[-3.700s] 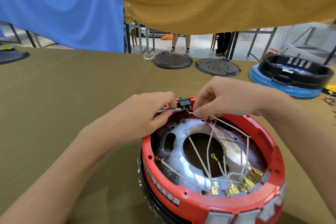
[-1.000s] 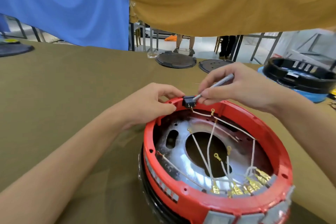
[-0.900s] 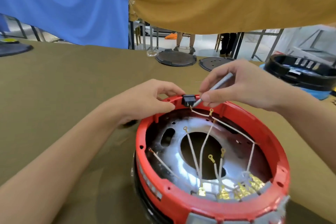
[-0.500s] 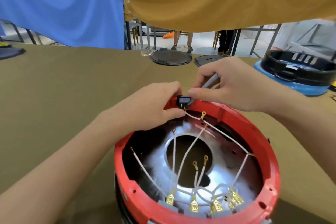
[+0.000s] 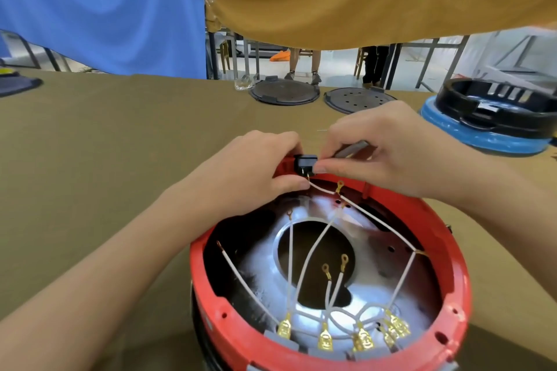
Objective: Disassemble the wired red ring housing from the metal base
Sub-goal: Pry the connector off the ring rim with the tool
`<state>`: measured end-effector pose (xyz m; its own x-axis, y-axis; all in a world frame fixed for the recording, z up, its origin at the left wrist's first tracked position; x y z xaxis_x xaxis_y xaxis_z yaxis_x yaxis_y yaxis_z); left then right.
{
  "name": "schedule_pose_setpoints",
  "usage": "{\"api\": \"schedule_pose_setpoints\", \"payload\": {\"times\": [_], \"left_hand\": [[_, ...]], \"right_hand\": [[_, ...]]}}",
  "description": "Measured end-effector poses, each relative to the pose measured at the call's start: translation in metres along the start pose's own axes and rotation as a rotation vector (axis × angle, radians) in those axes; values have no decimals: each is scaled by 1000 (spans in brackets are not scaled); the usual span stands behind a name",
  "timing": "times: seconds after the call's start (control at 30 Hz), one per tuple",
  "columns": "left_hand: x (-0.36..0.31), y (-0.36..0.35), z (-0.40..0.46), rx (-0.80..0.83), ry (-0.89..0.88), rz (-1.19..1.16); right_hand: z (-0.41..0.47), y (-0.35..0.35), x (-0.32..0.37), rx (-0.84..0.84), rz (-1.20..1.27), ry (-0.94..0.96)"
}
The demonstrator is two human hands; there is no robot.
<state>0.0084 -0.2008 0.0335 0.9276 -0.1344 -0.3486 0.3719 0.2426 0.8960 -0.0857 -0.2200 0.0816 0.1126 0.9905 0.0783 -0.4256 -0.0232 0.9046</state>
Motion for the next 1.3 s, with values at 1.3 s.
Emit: {"api": "schedule_pose_setpoints", "payload": {"times": [1.3], "left_hand": [[2,0,-1,-1,29,-46]], "right_hand": [[0,-6,-45,10,408,-241]]}}
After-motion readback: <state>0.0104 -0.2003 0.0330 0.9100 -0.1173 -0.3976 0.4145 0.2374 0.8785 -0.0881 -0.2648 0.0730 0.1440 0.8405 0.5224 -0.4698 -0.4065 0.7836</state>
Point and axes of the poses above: each hand's wrist, its own z-axis towards the middle knuckle, its own y-axis out of the back of the hand, x = y × z, the point moved 10 cm from there along z, towards the middle knuckle, and after that the axes turned 7 degrees about -z, right-handed, at the moved point
